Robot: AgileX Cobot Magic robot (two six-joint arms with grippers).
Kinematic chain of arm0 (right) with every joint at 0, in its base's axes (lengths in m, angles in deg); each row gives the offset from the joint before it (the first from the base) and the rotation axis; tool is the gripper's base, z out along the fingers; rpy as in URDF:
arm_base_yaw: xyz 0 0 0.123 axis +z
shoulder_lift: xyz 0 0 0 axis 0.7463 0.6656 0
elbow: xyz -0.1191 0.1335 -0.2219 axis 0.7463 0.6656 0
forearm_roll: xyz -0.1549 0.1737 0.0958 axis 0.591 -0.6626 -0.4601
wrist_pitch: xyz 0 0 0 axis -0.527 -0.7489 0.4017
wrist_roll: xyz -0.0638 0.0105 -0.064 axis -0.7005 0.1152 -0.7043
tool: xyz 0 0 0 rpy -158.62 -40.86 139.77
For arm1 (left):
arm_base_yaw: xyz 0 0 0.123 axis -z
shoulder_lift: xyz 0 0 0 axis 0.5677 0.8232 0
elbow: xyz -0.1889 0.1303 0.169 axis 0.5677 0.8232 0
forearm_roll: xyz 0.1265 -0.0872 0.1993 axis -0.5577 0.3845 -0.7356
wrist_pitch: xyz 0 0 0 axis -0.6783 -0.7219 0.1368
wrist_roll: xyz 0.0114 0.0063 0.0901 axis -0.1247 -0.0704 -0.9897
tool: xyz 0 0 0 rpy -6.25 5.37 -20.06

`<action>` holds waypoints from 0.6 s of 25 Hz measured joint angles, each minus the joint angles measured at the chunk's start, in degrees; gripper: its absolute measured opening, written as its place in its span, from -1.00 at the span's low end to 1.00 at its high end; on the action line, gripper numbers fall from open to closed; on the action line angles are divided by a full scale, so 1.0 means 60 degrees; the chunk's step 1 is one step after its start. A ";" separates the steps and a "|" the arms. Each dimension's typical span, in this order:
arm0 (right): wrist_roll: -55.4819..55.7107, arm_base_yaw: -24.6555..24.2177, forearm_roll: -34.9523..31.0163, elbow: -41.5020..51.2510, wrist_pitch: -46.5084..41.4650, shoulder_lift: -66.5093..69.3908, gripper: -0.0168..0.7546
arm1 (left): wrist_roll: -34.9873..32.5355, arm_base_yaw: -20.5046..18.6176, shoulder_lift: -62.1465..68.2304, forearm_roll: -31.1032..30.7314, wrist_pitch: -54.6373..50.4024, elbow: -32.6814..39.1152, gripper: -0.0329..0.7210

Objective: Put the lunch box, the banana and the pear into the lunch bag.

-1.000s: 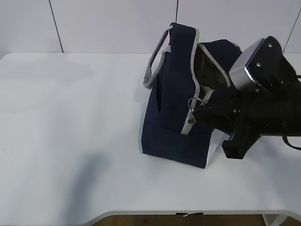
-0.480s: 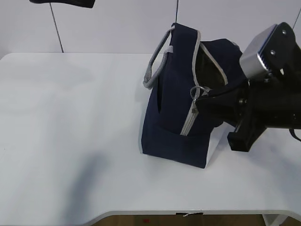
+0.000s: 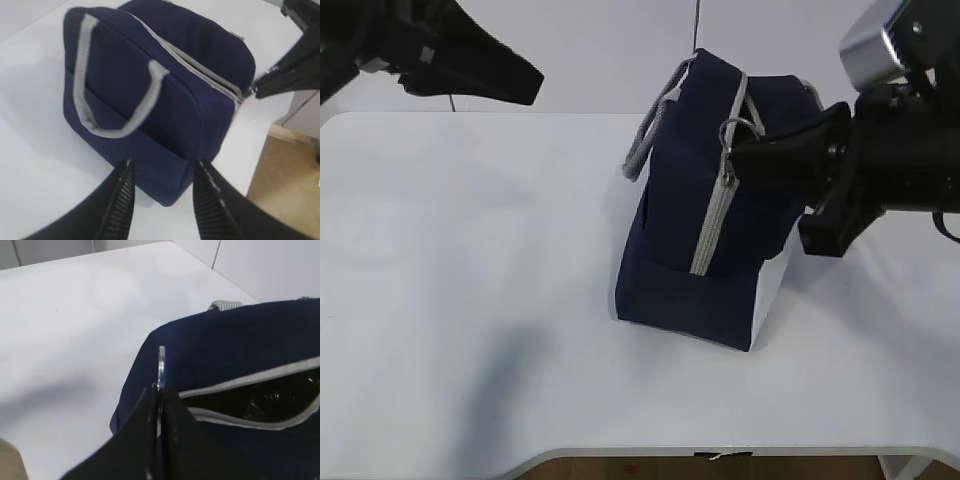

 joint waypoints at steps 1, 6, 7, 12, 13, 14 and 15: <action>0.0000 0.0000 0.0000 -0.0064 0.0000 0.0000 -0.94 | 0.0000 0.0068 0.0000 -0.0008 0.0023 0.0082 -0.12; 0.0022 0.0000 0.0059 -0.0320 0.0057 0.0000 -0.94 | -0.0015 0.0174 0.0000 0.0141 0.0066 0.0423 -0.12; 0.0022 0.0000 0.0079 -0.0345 0.0074 0.0000 -0.94 | -0.0015 0.0174 0.0000 0.0141 0.0079 0.0448 -0.12; 0.0022 0.0000 0.0115 -0.0441 0.0090 0.0000 -0.94 | -0.0184 0.0174 0.0000 0.0419 0.0128 0.0740 -0.12; 0.0022 0.0000 0.0115 -0.0487 0.0090 0.0000 -0.94 | -0.0257 0.0174 0.0000 0.0512 0.0149 0.0851 -0.12; 0.0022 0.0000 0.0115 -0.0552 0.0090 0.0000 -0.94 | -0.0314 0.0174 0.0000 0.0557 0.0199 0.0977 -0.12; 0.0022 0.0000 0.0133 -0.0594 0.0110 0.0000 -0.94 | -0.0349 0.0174 0.0000 0.0603 0.0247 0.1109 -0.12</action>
